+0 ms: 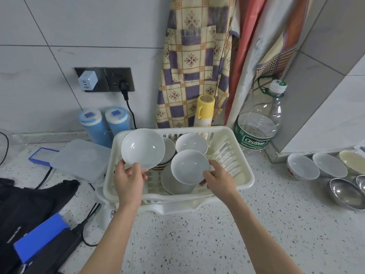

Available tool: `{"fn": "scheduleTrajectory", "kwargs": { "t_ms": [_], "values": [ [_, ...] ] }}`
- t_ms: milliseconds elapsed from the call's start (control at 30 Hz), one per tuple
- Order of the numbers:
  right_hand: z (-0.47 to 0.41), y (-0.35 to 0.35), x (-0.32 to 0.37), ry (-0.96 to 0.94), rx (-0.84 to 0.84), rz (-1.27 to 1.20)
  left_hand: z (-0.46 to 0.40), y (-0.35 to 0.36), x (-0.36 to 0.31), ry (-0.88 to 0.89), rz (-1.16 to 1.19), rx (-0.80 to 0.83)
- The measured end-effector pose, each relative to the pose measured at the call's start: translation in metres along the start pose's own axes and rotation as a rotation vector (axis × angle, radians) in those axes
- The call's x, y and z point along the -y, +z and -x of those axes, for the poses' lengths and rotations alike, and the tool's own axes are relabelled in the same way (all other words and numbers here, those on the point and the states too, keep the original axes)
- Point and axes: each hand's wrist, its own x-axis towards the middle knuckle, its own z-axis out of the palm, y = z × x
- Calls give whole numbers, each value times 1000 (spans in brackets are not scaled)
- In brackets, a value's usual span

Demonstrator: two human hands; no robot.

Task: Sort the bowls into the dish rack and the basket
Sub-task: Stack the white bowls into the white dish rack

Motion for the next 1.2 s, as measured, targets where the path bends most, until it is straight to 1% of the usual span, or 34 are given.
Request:
{"fn": "scheduleTrajectory", "kwargs": {
  "t_ms": [200,667,900,1200],
  "values": [
    [0,1,-4,-18,18,28,-1,0,1,-4,-6,13],
    [-7,6,-2,-27,172,279,2,1,0,19,-65,35],
    [-10,7,-2,-37,236,309,4,1,-1,23,-85,48],
    [-14,10,-2,-34,268,362,5,0,-2,28,-108,53]
  ]
}}
